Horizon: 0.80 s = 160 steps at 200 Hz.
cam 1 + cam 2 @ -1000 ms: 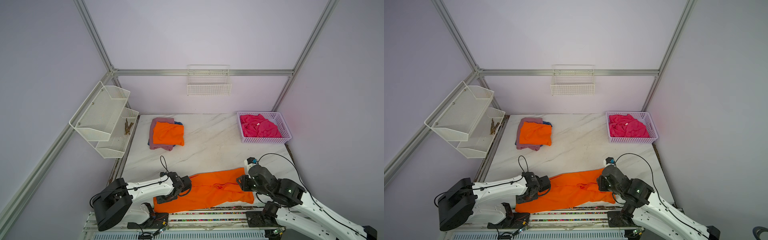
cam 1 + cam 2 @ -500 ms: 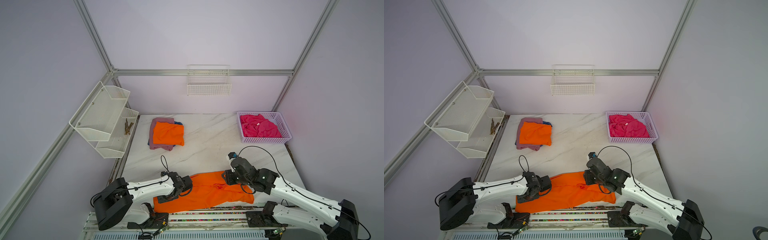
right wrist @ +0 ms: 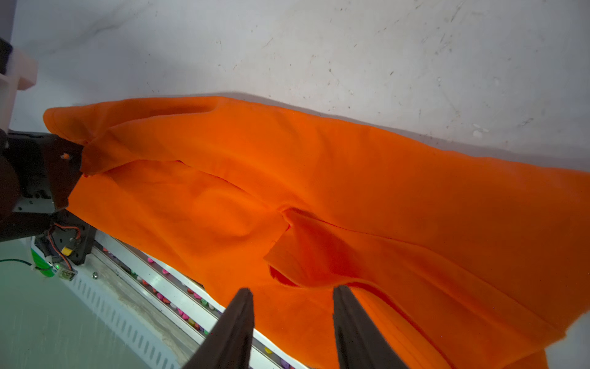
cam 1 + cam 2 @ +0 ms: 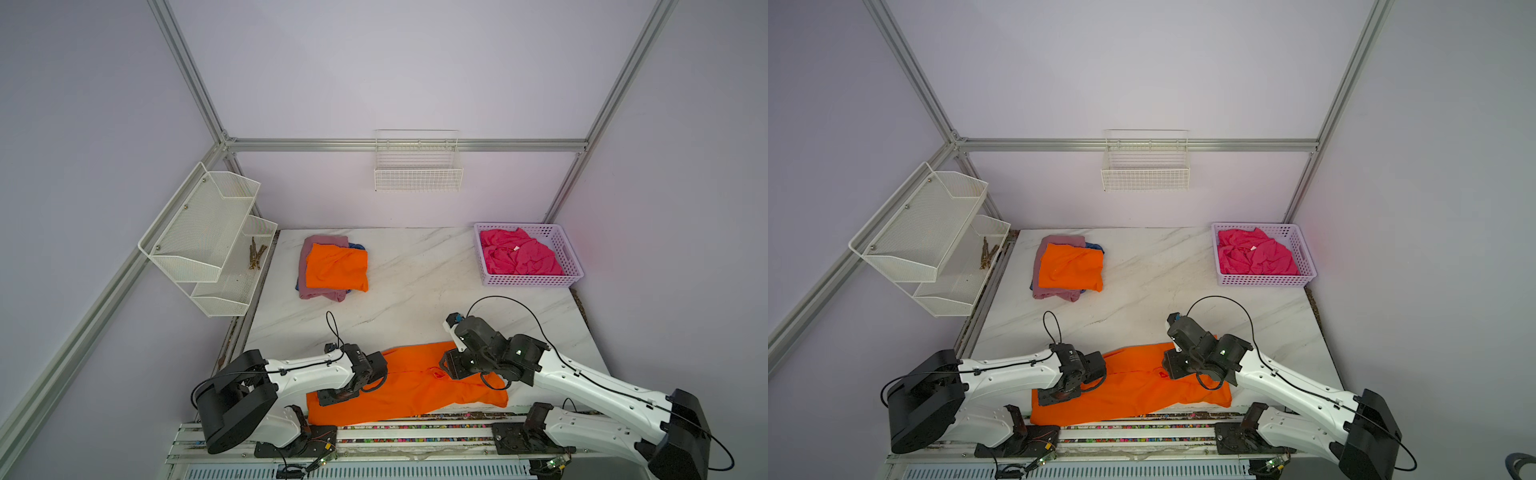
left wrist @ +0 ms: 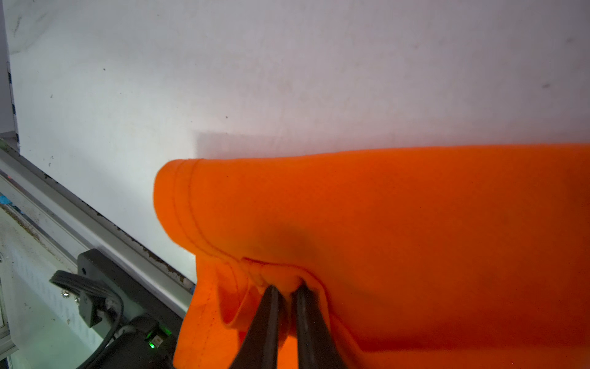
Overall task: Fold and stack t-shirts
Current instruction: Smooth out the T-shirt at the center of the board.
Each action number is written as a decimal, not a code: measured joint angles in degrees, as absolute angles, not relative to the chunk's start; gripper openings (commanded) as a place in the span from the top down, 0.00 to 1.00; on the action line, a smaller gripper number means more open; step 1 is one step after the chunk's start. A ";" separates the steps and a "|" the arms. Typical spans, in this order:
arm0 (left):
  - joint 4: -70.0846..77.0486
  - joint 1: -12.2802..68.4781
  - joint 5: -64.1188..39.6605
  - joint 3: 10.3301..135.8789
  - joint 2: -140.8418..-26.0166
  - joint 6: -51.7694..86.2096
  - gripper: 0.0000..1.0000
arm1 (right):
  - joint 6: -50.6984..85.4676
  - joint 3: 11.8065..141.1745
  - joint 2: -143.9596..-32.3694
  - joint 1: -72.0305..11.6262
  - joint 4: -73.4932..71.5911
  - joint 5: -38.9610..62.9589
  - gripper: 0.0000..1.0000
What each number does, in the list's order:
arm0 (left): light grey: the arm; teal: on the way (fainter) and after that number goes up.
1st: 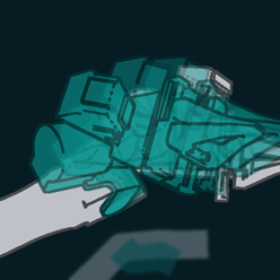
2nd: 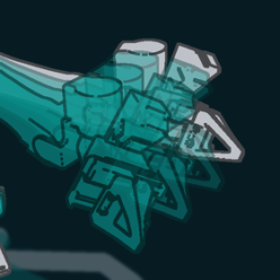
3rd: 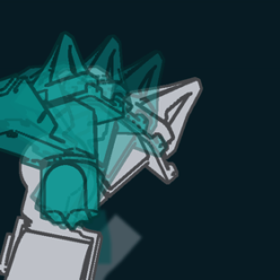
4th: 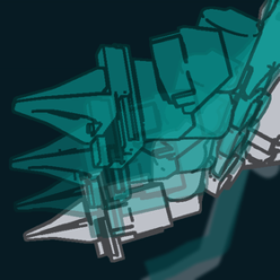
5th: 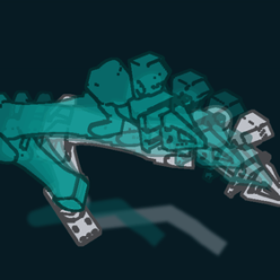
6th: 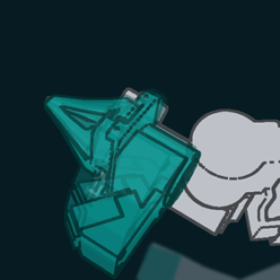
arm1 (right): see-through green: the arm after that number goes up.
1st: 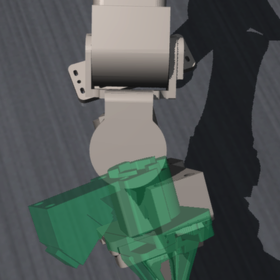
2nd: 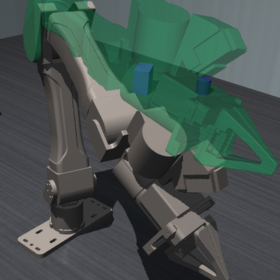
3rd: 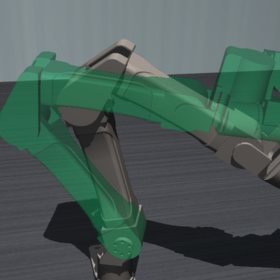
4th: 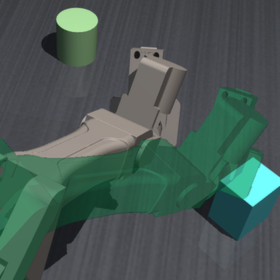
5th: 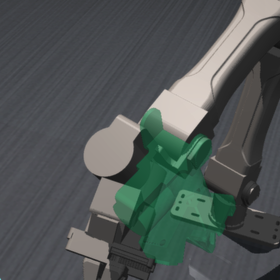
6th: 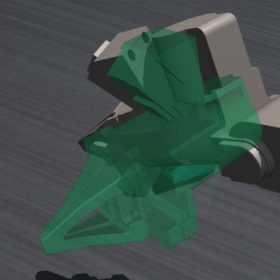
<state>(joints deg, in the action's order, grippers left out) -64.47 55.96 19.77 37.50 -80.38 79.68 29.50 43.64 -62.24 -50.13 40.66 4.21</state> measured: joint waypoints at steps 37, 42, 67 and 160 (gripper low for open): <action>-64.03 55.96 19.79 38.46 -81.91 79.44 0.83 | 28.34 44.77 -65.43 -51.31 40.75 4.99 0.53; -64.03 55.96 19.79 38.46 -81.91 79.44 0.83 | 28.16 44.77 -65.47 -51.46 40.77 4.99 0.53; -63.92 55.96 19.79 38.46 -81.91 79.44 0.83 | 27.70 44.77 -65.56 -51.81 40.88 4.93 0.54; -63.90 55.96 19.90 38.76 -83.07 79.29 0.83 | 27.11 44.84 -70.54 -51.88 41.06 3.27 0.61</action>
